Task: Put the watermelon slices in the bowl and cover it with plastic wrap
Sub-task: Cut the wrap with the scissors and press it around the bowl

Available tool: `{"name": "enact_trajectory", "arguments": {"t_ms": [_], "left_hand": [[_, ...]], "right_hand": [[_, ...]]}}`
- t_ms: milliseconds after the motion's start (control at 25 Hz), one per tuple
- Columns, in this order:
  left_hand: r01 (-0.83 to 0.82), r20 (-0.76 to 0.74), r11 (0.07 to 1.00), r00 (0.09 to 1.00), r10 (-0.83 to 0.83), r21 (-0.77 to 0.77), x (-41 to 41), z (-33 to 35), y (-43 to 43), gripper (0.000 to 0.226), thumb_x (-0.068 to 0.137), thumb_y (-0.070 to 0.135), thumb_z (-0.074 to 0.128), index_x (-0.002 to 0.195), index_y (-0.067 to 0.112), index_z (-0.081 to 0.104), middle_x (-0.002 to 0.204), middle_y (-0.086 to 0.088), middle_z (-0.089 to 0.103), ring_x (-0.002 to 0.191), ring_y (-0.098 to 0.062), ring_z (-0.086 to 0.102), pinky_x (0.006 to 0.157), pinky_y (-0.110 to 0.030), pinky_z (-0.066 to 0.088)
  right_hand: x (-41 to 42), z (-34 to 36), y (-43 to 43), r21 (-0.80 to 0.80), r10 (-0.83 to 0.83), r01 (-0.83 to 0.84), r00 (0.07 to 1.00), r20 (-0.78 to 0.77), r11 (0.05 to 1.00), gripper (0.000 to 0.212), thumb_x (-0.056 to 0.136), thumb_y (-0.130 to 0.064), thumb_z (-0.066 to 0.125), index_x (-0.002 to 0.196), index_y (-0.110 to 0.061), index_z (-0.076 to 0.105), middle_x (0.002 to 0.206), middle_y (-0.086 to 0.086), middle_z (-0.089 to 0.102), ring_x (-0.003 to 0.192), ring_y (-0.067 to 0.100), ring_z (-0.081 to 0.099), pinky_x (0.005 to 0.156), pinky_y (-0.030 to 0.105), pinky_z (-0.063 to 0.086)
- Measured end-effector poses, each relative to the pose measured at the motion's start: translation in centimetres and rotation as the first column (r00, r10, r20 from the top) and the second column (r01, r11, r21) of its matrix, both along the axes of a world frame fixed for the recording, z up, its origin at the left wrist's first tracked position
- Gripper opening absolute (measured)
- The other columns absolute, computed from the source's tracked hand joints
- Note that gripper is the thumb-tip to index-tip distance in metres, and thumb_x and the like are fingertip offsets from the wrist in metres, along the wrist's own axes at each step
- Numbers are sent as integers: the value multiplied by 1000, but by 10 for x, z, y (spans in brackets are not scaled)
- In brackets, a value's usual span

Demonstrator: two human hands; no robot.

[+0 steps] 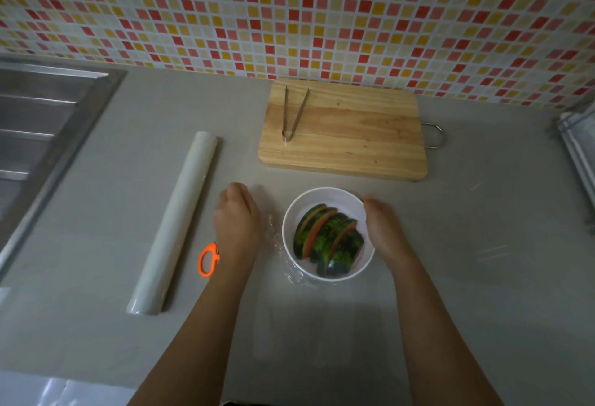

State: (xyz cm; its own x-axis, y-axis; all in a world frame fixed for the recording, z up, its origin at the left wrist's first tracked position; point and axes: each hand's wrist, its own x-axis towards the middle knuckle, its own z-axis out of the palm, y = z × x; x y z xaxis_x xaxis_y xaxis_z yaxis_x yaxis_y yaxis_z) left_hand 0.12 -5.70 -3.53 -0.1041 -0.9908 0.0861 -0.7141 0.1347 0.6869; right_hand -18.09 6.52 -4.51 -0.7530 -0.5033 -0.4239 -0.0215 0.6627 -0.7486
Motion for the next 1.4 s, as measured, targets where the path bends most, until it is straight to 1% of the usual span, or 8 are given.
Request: {"name": "enact_trajectory", "arguments": {"t_ms": [200, 360, 600, 920, 1040, 1200, 1280, 1400], "left_hand": [[127, -603, 975, 797, 8, 182, -7, 18, 74, 55, 94, 51, 24, 139, 24, 42, 139, 10, 46, 128, 4, 41, 99, -2, 28], [303, -487, 932, 856, -173, 200, -21, 2, 94, 55, 93, 52, 15, 144, 34, 17, 153, 13, 18, 142, 0, 14, 118, -25, 9], [243, -712, 929, 702, 29, 277, -24, -7, 87, 47, 93, 43, 29, 130, 22, 50, 124, 1, 59, 110, -1, 57, 87, -17, 50], [262, -624, 853, 776, 92, 451, -20, -16, 76, 51, 89, 57, 25, 112, 33, 64, 105, -1, 68, 96, -8, 65, 80, -25, 54], [367, -636, 753, 766, 88, 546, -12, -16, 69, 58, 87, 64, 22, 107, 31, 65, 107, -10, 67, 108, -29, 60, 94, -50, 48], [253, -567, 918, 823, -39, 305, -2, -21, 61, 53, 100, 45, 11, 101, 31, 62, 107, 5, 64, 114, -12, 52, 95, -29, 39], [253, -660, 896, 749, 58, 365, -4, -20, 67, 46, 99, 48, 18, 132, 38, 47, 140, 17, 48, 125, 11, 37, 104, -16, 29], [448, -810, 747, 550, 204, 492, -15, -19, 76, 39, 85, 66, 35, 116, 56, 56, 121, 18, 64, 117, -6, 57, 96, -35, 46]], "right_hand": [[3, 6, 7, -498, 34, -18, 999, 22, 867, 39, 99, -30, 27, 130, -28, 49, 134, -23, 45, 123, -12, 38, 93, -1, 29], [20, -2, 6, -526, 94, 38, 970, 222, 850, 38, 97, -32, 28, 108, -36, 65, 110, -30, 63, 109, -10, 54, 82, 2, 41], [21, -7, 2, -500, 22, 245, 883, 468, 830, 62, 96, -53, 15, 91, -27, 72, 83, -4, 75, 80, 11, 70, 61, 20, 55], [20, -5, 1, -315, -28, 156, 926, 376, 936, 73, 73, -77, 14, 77, -34, 73, 86, 8, 74, 87, 25, 69, 92, 46, 50], [21, 0, 1, -220, -39, 97, 966, 254, 971, 81, 77, -76, 7, 70, -25, 70, 80, 8, 72, 81, 24, 68, 84, 38, 51], [5, 9, 5, -35, 176, -194, 942, -287, 980, 79, 82, -65, 2, 91, -20, 66, 106, 9, 66, 104, 25, 57, 87, 33, 42], [2, 11, 5, -229, 190, -214, 974, -124, 950, 67, 85, -63, 10, 125, -30, 53, 136, -5, 48, 123, 8, 40, 96, 18, 36], [8, 2, 2, -414, 177, -67, 956, 234, 908, 49, 90, -60, 18, 109, -44, 60, 125, -11, 59, 113, 11, 55, 88, 27, 46]]}}
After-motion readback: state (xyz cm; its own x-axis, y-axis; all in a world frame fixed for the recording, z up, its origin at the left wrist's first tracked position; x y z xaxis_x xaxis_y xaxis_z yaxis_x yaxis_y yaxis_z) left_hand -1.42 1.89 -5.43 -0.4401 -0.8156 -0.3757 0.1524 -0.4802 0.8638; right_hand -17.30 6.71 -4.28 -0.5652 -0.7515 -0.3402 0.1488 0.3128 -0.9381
